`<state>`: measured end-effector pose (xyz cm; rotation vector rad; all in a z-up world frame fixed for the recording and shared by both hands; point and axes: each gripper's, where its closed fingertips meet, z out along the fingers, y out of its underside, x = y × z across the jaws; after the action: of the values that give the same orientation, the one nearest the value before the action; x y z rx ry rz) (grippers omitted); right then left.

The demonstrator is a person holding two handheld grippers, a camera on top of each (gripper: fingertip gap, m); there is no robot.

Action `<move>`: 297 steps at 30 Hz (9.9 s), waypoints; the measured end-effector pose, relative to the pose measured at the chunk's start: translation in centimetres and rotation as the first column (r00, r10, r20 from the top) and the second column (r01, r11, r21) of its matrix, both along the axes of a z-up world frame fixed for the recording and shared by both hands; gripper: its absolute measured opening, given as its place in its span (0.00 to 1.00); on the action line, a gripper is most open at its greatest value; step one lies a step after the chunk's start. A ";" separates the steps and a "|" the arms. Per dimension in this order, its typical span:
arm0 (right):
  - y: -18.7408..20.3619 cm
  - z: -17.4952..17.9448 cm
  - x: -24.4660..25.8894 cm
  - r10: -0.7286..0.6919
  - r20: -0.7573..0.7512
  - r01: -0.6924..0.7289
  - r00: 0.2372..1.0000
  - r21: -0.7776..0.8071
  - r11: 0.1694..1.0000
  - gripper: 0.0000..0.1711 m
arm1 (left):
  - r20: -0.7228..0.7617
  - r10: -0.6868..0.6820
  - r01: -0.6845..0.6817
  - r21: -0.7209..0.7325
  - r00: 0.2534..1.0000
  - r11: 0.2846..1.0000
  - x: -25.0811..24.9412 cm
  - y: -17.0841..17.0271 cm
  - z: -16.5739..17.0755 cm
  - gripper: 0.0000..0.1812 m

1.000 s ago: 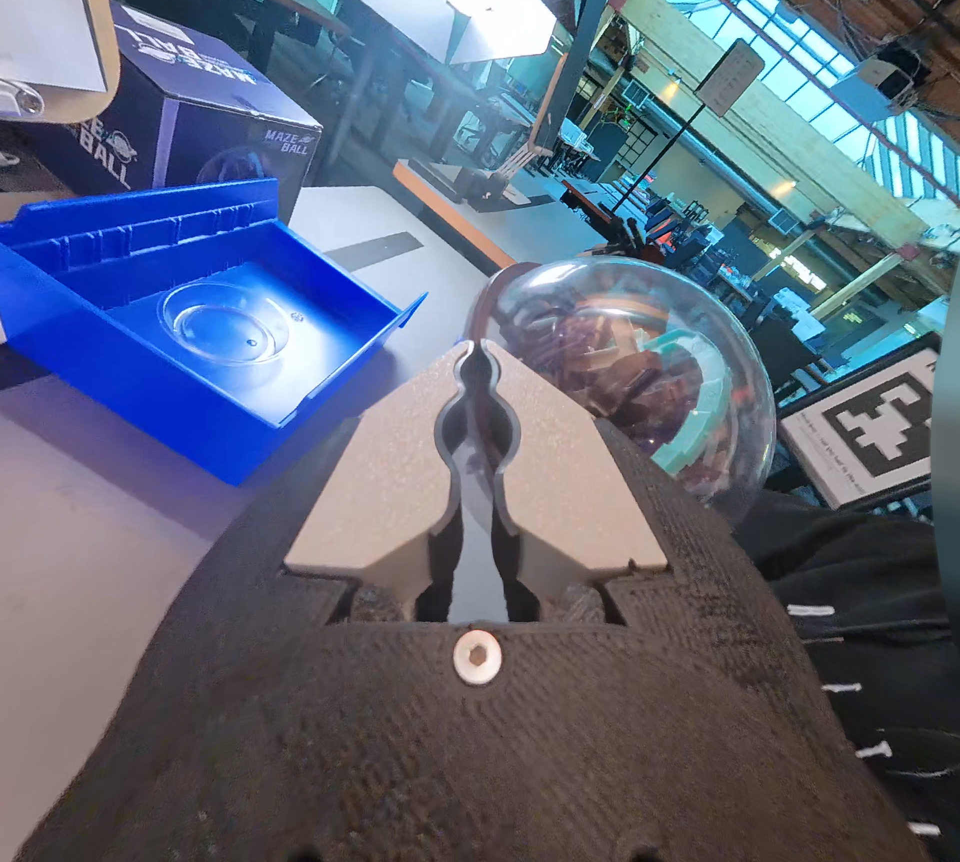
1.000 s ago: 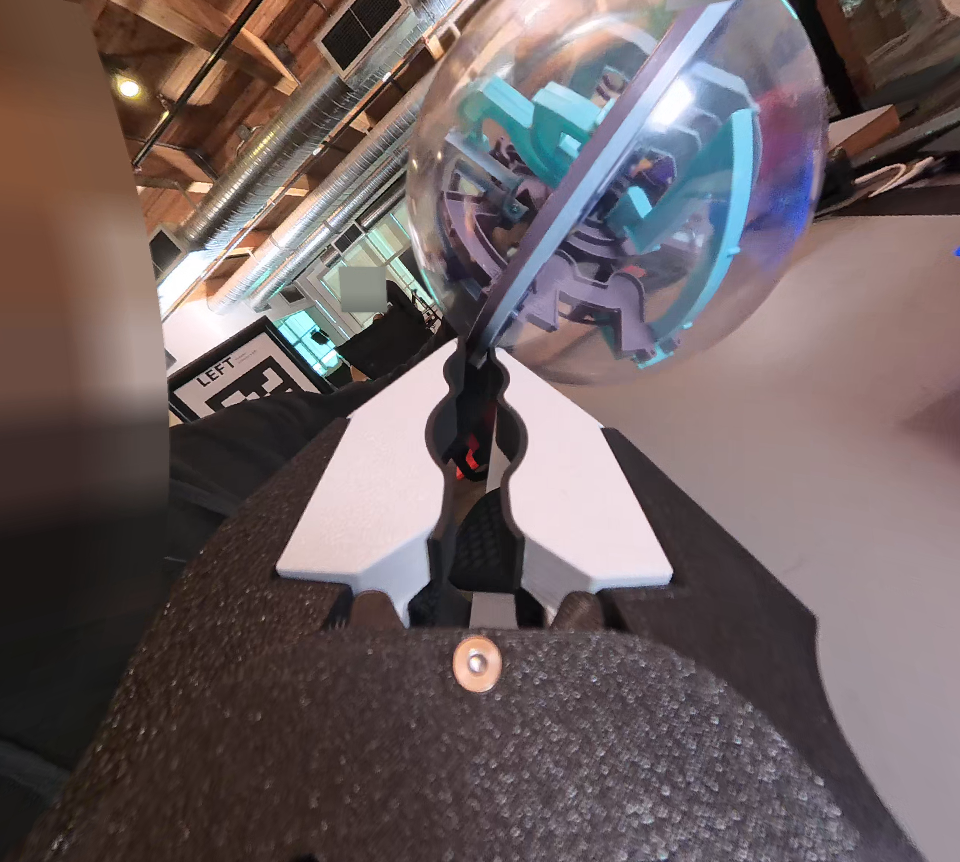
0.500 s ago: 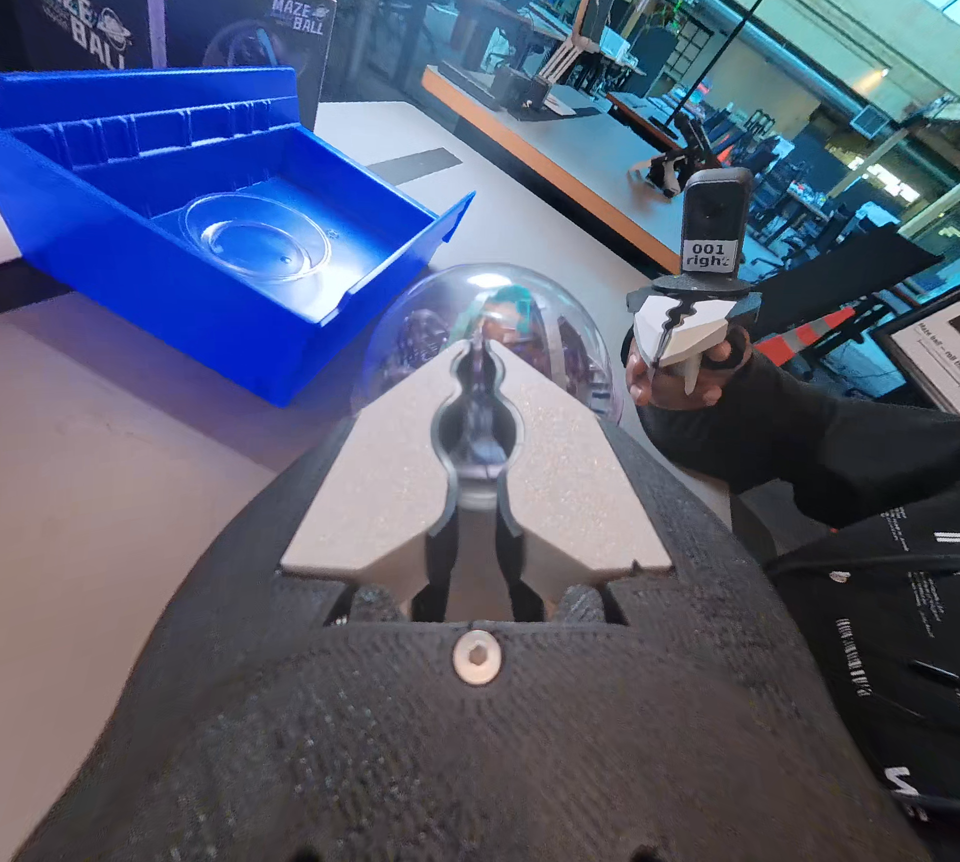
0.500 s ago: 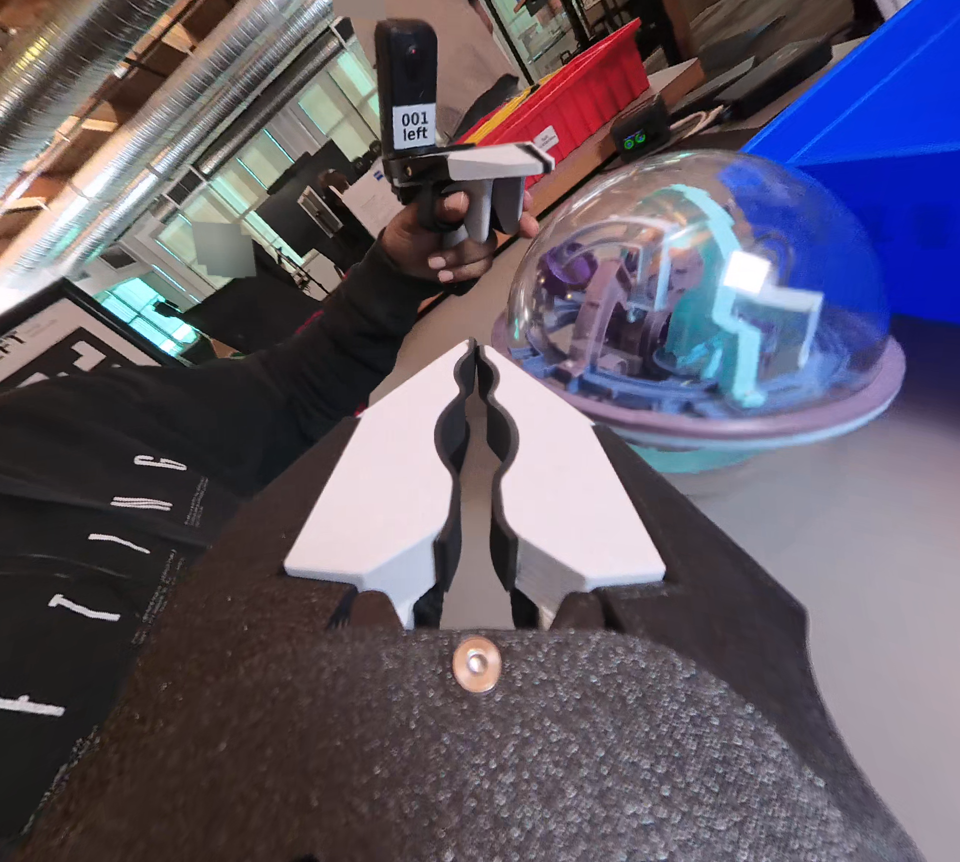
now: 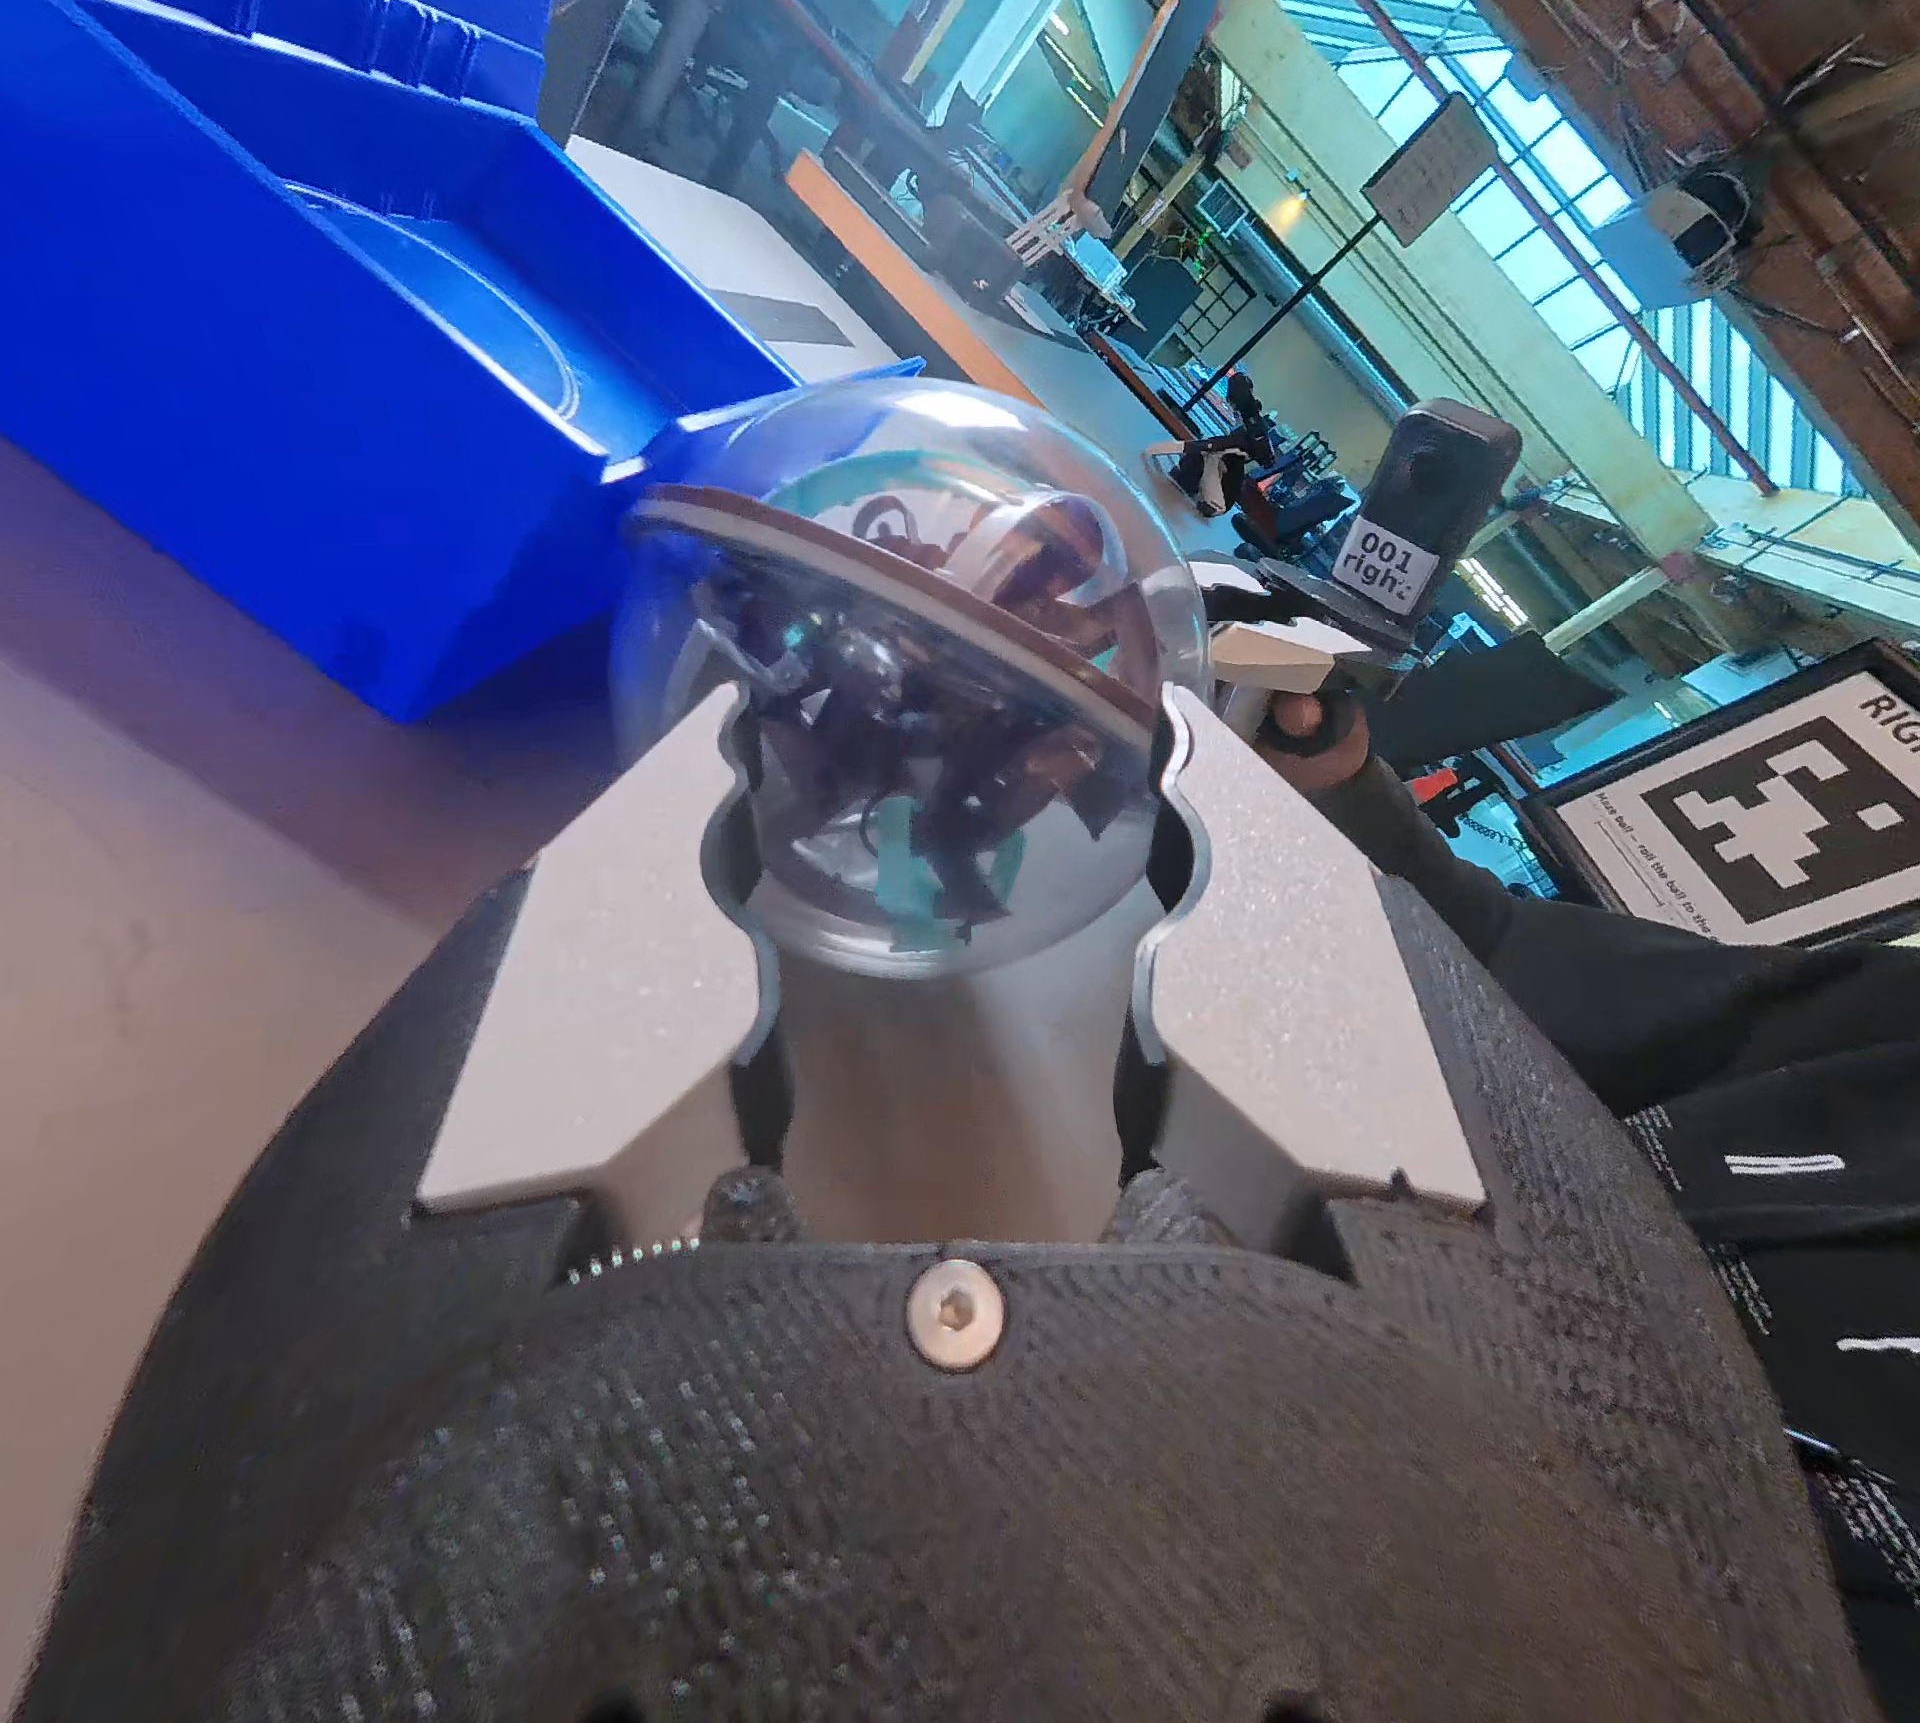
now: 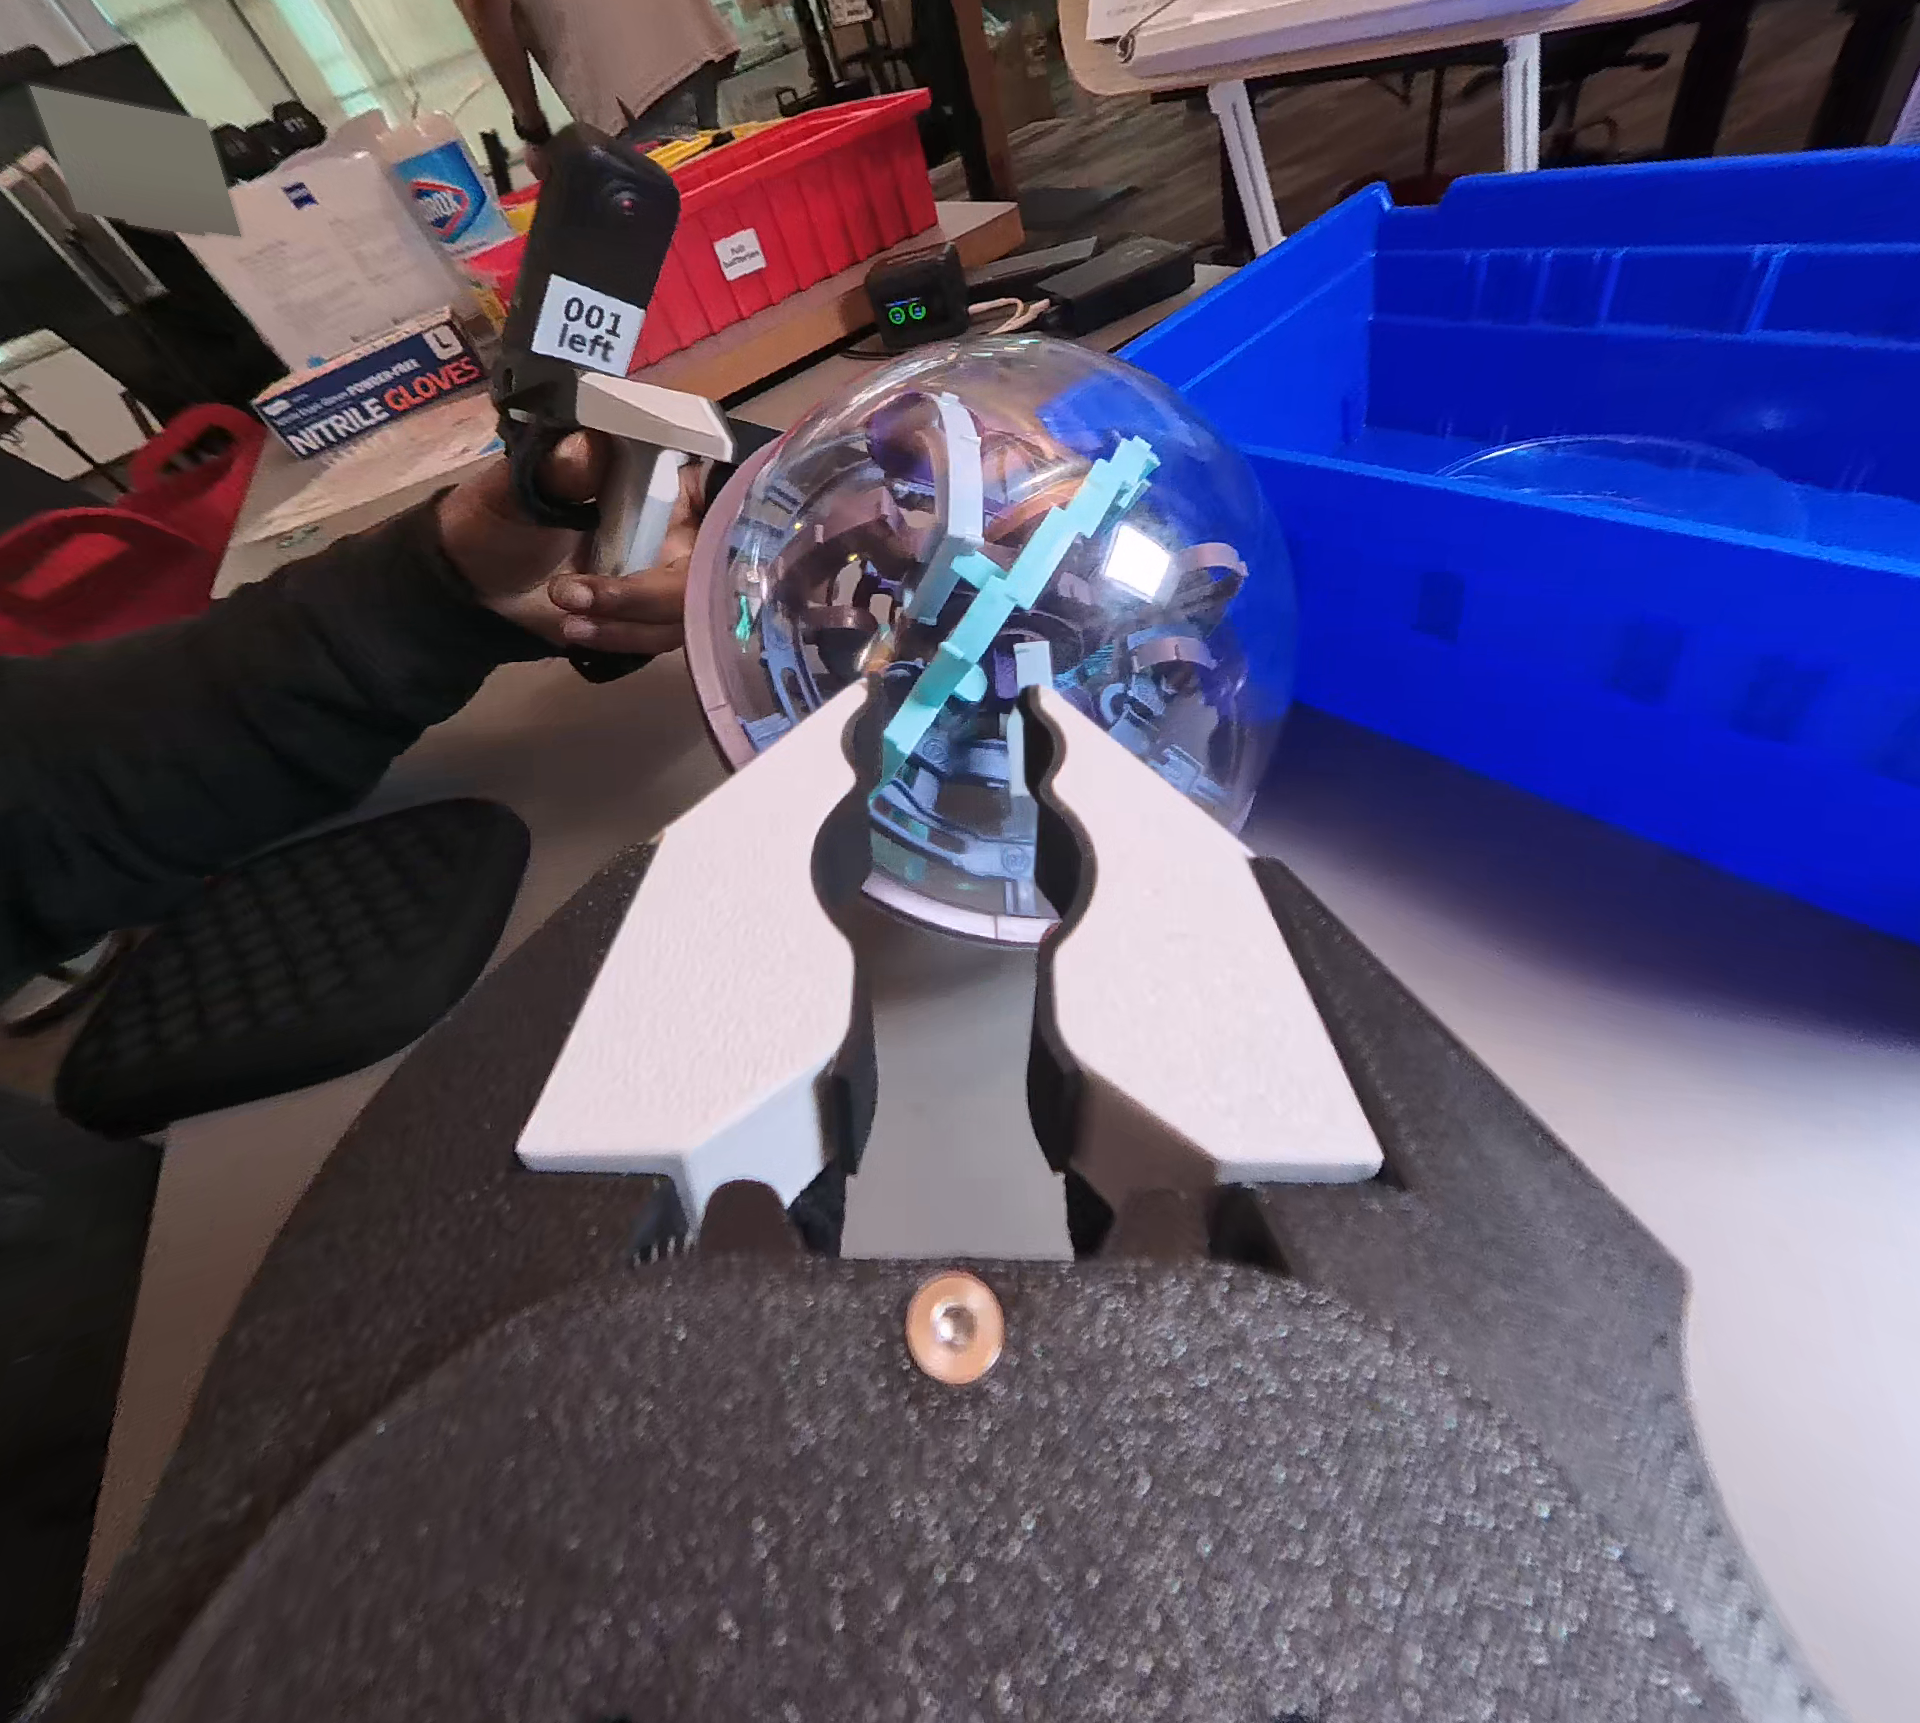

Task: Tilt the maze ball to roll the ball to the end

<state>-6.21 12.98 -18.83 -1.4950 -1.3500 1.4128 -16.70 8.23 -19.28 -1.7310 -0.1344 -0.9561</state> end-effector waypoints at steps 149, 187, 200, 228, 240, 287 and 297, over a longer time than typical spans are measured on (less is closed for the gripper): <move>-3.3 11.0 -0.1 0.255 -0.228 -0.262 0.940 0.002 0.965 0.03 | -0.052 -0.102 0.115 0.472 0.993 0.874 0.0 -7.5 13.7 0.04; -5.4 25.0 3.5 0.312 -0.518 -0.397 0.796 -0.059 0.916 0.03 | -0.409 0.074 0.110 0.409 0.910 0.906 6.6 -10.4 32.1 0.04; -6.5 29.4 6.0 0.336 -0.541 -0.276 0.771 0.190 0.942 0.03 | -0.460 0.109 0.216 0.598 0.881 0.772 8.3 -12.0 34.9 0.04; -9.3 33.1 7.8 0.358 -0.642 -0.205 0.678 0.303 0.931 0.03 | -0.659 0.288 0.281 0.617 0.695 0.736 13.2 -16.0 39.8 0.04; -9.0 30.5 6.4 0.324 -0.610 -0.249 0.723 0.208 0.946 0.03 | -0.719 0.276 0.226 0.518 0.637 0.825 12.8 -14.9 38.9 0.04; -4.7 0.6 4.3 0.209 -0.035 -0.180 0.977 -0.654 0.735 0.00 | -0.020 -0.106 0.102 -0.156 0.994 0.983 3.4 -3.4 0.3 0.00; -7.0 -0.1 7.3 0.117 0.091 -0.092 0.989 -0.241 0.966 0.34 | -0.174 -0.152 0.155 0.001 0.973 0.988 4.5 -5.1 -0.2 0.39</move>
<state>1.06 5.98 -18.90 -1.6930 -1.3801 1.6290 -12.23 3.15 -19.49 -1.8229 0.1213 -0.9095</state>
